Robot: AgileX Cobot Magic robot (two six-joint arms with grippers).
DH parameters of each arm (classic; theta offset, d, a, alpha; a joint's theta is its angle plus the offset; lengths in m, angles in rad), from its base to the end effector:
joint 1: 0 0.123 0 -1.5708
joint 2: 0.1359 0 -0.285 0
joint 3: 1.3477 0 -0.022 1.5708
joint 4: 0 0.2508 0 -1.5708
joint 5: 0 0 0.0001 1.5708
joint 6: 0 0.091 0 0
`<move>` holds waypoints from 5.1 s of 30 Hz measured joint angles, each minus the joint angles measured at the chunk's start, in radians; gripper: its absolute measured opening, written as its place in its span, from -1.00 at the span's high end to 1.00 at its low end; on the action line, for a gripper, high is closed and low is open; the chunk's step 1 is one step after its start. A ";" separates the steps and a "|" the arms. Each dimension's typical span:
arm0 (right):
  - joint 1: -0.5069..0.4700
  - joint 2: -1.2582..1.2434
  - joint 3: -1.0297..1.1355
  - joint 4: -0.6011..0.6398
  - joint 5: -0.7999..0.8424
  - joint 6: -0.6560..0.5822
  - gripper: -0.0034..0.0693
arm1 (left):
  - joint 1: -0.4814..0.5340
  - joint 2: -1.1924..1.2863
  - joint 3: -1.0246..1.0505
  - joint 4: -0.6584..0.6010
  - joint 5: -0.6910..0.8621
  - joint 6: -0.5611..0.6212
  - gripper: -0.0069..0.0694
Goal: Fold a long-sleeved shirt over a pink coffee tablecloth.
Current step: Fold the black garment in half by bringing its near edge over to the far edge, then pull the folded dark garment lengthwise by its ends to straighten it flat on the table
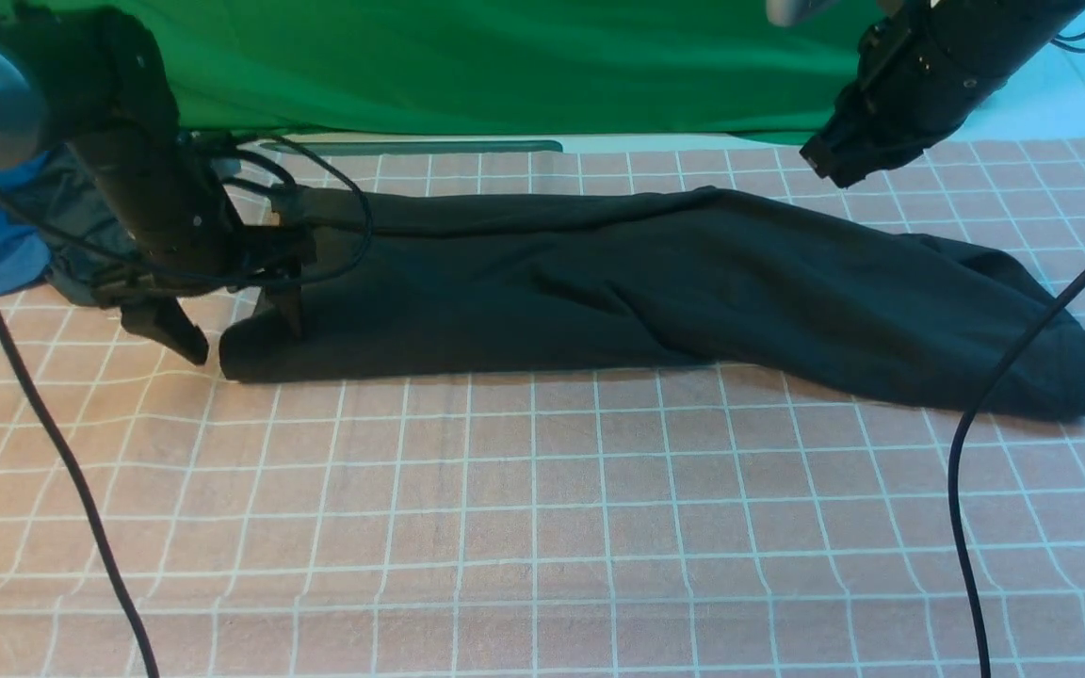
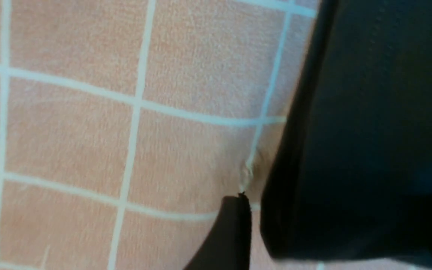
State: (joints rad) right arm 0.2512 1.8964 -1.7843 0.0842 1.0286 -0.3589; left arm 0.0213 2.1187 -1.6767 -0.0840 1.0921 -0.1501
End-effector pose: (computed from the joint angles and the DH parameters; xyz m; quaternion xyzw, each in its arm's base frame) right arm 0.4082 0.1115 0.3151 -0.2789 0.9248 0.0266 0.2573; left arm 0.4342 0.0025 0.1874 -0.1023 0.9921 -0.0423 0.0593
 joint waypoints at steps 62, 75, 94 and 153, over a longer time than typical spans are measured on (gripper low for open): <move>-0.412 -0.230 0.727 0.045 0.063 0.015 0.71 | 0.001 -0.380 0.315 0.232 0.123 -0.042 0.69; -0.435 -0.292 0.844 0.030 0.035 0.061 0.24 | 0.001 -0.528 0.626 0.276 0.077 -0.162 0.69; -0.289 -0.343 0.673 0.051 0.056 0.117 -0.11 | 0.001 -0.531 0.470 0.295 0.021 -0.261 -0.31; -0.144 -0.146 0.661 0.121 -0.173 -0.024 -0.10 | -0.218 -0.385 0.686 -0.220 -0.351 0.114 0.78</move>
State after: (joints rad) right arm 0.1067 1.7505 -1.1230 0.2049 0.8551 -0.3828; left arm -0.1966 1.7334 -0.9909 -0.3038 0.7414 -0.0362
